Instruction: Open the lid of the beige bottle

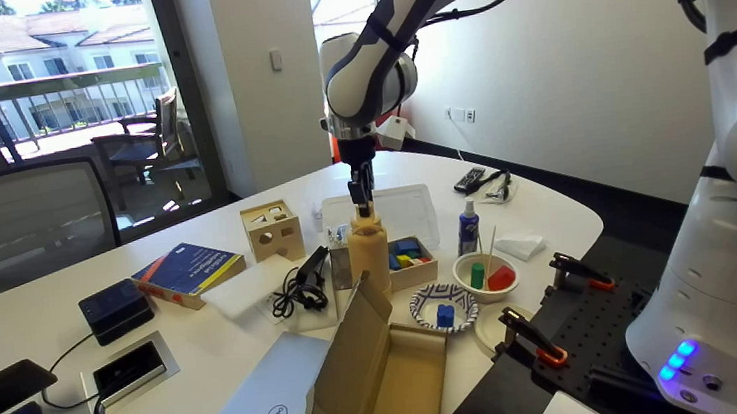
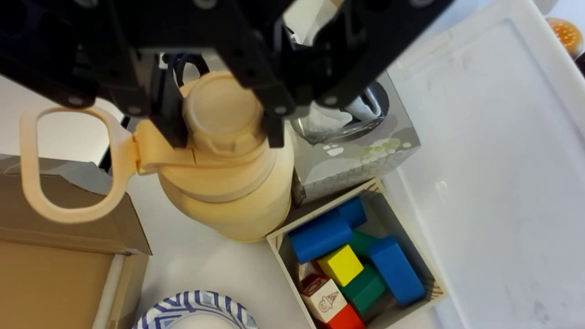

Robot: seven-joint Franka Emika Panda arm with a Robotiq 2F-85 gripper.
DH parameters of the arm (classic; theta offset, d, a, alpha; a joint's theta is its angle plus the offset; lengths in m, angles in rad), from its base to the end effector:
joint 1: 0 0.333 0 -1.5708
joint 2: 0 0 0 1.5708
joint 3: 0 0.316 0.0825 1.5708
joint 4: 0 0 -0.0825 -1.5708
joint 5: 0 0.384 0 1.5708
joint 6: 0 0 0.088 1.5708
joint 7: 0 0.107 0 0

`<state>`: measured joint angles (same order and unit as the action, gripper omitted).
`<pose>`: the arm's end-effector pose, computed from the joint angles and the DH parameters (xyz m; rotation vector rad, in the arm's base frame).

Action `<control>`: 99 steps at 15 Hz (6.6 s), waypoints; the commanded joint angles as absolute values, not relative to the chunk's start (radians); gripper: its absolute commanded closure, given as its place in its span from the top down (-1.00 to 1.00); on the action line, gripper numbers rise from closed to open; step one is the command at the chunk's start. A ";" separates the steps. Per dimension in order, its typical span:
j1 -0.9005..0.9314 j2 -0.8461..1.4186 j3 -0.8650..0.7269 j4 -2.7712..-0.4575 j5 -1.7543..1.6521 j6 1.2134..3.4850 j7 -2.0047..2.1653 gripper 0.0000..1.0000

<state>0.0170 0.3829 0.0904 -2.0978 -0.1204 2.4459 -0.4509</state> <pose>0.5765 0.0616 0.2337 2.9447 0.9857 -0.0599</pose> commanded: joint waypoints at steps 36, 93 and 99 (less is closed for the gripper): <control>0.007 0.544 0.113 -1.895 -0.240 2.214 -0.998 -0.58; 0.025 0.241 0.109 -2.276 -0.245 2.583 -0.996 -0.58; 0.025 0.236 0.107 -2.289 -0.247 2.616 -0.949 -0.58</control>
